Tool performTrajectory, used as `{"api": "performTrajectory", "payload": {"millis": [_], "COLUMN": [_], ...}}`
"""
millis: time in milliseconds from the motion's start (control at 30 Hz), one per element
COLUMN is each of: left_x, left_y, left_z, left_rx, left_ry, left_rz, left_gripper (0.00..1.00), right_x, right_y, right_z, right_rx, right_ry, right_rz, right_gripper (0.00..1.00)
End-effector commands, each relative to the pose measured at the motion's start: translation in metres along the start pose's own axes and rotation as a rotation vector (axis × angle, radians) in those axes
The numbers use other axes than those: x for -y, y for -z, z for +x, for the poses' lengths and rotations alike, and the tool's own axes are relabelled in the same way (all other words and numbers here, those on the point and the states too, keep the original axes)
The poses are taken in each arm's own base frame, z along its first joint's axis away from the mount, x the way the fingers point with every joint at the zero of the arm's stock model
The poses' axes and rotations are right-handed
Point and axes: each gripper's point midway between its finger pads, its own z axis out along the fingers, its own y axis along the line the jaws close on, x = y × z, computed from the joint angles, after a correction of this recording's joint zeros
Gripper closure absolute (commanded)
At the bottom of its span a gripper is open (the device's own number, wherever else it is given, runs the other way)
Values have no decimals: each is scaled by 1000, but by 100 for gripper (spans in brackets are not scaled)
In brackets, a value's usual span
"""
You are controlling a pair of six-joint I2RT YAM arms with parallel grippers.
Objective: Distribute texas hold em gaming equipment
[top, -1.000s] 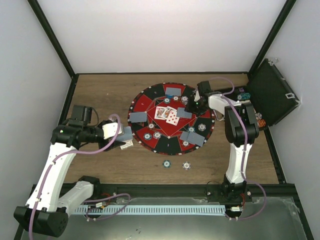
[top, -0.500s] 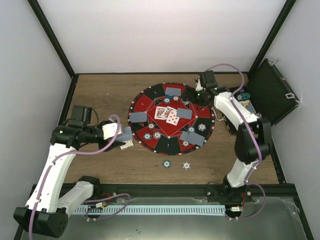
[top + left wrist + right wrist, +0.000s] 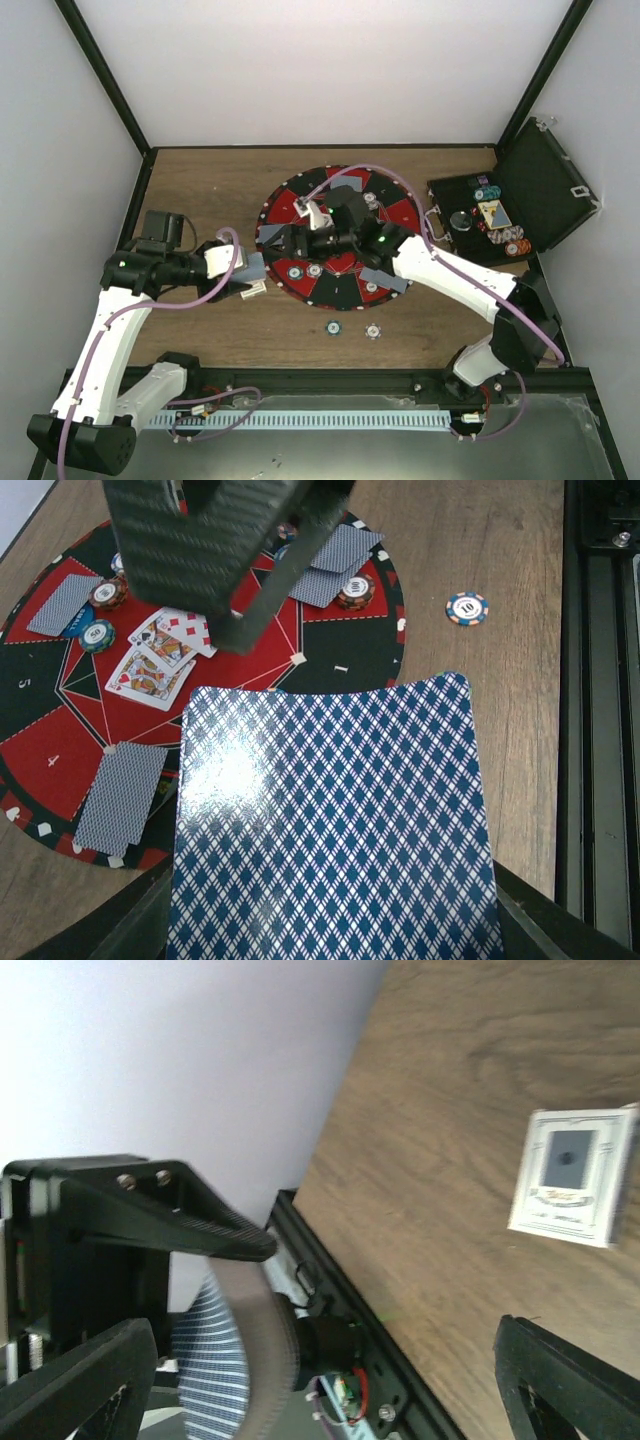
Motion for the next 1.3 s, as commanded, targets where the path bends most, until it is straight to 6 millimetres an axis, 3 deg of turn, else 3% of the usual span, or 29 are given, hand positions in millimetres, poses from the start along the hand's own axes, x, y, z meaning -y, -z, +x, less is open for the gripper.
{"api": "performTrajectory", "payload": {"millis": [0,333,633,800,967,1067,1267], "left_x": [0,-1,1,0,0,0,0], "left_y": [1,1,2,2,3,3,2], "left_z": [-8,-10,-9,-11,-12,-11,-11], "left_rx": [43,49,48,52,56,54,53], "left_ry": [-26,-28,-32,-32,-35,-36,-34], "left_rz": [-3,-2,-2,1,0,-3,0], "left_gripper": [86,86,86,87,86,86,86], "right_x": [-35,-43,-36,-9,22,29,19], "right_y": [-16,-55,-71,-70,-53,-44,-33], "right_z": [11,34,31,34,31,30,29], "right_rx": [-38,-145,-148,-148,-115,-100,-91], "right_ry": [7,-13,-40,-75,-122,-127,-114], "right_rz": [-135,-202,-195,-139,-98,-89,-106], "right_gripper": [6,16,18,22,29,36,49]}}
